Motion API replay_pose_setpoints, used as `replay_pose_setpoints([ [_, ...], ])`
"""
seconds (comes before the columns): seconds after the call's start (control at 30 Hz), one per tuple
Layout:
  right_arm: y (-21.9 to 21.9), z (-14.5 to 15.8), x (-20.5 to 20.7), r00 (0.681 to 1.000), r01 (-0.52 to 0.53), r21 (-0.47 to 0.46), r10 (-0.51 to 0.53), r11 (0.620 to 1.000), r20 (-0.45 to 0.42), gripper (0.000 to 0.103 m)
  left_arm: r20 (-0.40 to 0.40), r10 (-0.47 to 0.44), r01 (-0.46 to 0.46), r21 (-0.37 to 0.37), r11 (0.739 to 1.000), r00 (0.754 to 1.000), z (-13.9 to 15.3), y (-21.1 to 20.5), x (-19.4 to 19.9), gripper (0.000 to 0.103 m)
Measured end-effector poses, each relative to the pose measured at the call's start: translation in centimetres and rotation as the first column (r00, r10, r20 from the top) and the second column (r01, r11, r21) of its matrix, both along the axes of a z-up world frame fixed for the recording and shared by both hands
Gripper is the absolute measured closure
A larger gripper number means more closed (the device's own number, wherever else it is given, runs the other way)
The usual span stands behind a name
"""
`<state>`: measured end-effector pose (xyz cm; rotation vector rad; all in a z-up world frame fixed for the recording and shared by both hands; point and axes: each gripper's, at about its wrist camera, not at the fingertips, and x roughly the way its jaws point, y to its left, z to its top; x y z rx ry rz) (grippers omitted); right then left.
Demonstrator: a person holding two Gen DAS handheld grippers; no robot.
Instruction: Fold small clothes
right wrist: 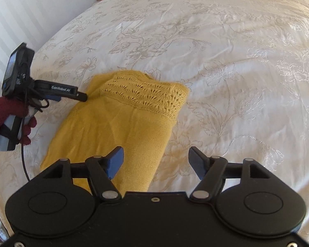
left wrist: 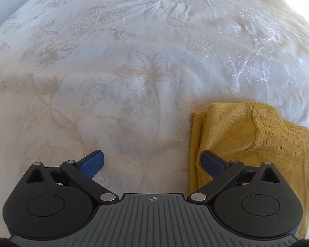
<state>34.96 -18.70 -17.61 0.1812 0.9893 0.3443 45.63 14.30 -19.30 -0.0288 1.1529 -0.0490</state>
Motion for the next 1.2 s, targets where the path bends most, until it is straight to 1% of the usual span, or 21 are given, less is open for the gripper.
replay_pose_setpoints([
  [0.07,-0.7,-0.2,0.7,1.0,0.015,0.054,-0.015,0.998,-0.012,0.025,0.004,0.01,-0.009,-0.086,0.996,1.0,0.7,1.0,-1.0,0.001],
  [0.13,-1.3,-0.5,1.5,0.999,0.038,0.11,-0.035,0.993,-0.03,0.025,-0.004,-0.004,0.004,-0.165,0.986,1.0,1.1,1.4,-2.1,0.001],
  [0.2,-2.0,-1.2,2.3,0.997,0.064,0.164,-0.055,0.984,-0.058,0.024,-0.022,-0.029,0.023,-0.252,0.967,0.999,1.0,1.3,-2.9,0.001],
  [0.27,-2.4,-2.0,3.0,0.994,0.089,0.202,-0.072,0.975,-0.087,0.023,-0.055,-0.047,0.028,-0.318,0.948,0.997,0.3,1.1,-2.9,0.001],
  [0.33,-2.7,-2.8,3.8,0.99,0.105,0.225,-0.081,0.969,-0.117,0.023,-0.069,-0.054,0.029,-0.328,0.944,0.996,-0.5,0.6,-2.7,0.001],
  [0.5,-2.7,-4.9,5.5,0.98,0.131,0.298,-0.078,0.946,-0.181,0.023,-0.07,-0.111,0.081,-0.332,0.94,0.991,-2.2,-1.4,-0.7,0.001],
  [0.57,-2.5,-5.7,6.2,0.977,0.14,0.336,-0.075,0.931,-0.2,0.023,-0.074,-0.144,0.115,-0.308,0.945,0.987,-2.6,-2.4,0.3,0.001],
  [0.63,-2.3,-6.6,6.8,0.974,0.153,0.372,-0.077,0.915,-0.212,0.022,-0.06,-0.186,0.161,-0.288,0.944,0.981,-2.5,-3.3,1.0,0.001],
  [0.77,-1.9,-7.5,7.7,0.973,0.177,0.444,-0.089,0.879,-0.211,0.022,-0.032,-0.243,0.221,-0.311,0.925,0.97,-2.6,-4.1,2.0,0.001],
  [0.8,-1.8,-7.4,7.8,0.974,0.179,0.454,-0.091,0.873,-0.209,0.024,-0.027,-0.248,0.228,-0.316,0.921,0.968,-2.6,-4.3,2.1,0.002],
  [0.83,-1.7,-7.3,7.8,0.975,0.175,0.453,-0.089,0.874,-0.206,0.036,-0.018,-0.249,0.23,-0.321,0.919,0.968,-2.6,-4.5,2.2,0.003],
  [0.87,-1.5,-7.2,7.7,0.975,0.17,0.43,-0.089,0.887,-0.202,0.058,-0.002,-0.245,0.23,-0.332,0.915,0.97,-2.4,-4.5,2.2,0.018],
  [0.9,-1.3,-6.8,7.6,0.979,0.149,0.407,-0.077,0.901,-0.189,0.059,0.007,-0.238,0.226,-0.345,0.911,0.971,-2.3,-4.6,2.1,0.042],
  [0.93,-1.1,-6.4,7.5,0.983,0.131,0.392,-0.068,0.91,-0.171,0.06,0.013,-0.228,0.217,-0.37,0.903,0.973,-2.2,-4.5,1.9,0.053],
  [0.97,-0.8,-5.7,7.2,0.988,0.108,0.368,-0.058,0.923,-0.146,0.061,0.015,-0.221,0.209,-0.394,0.895,0.975,-2.2,-4.5,1.8,0.069],
  [1.0,-0.4,-4.9,7.1,0.991,0.089,0.337,-0.05,0.937,-0.122,0.061,0.022,-0.216,0.207,-0.395,0.895,0.976,-1.9,-4.5,1.5,0.076],
  [1.1,0.6,-2.3,6.1,0.999,0.037,0.279,-0.025,0.96,-0.045,0.062,0.073,-0.222,0.234,-0.371,0.899,0.972,-0.3,-5.0,0.2,0.078],
  [1.2,1.4,0.4,4.3,1.0,0.0,0.249,-0.006,0.968,0.024,0.062,0.13,-0.216,0.25,-0.39,0.886,0.968,2.0,-5.4,-1.4,0.078],
])
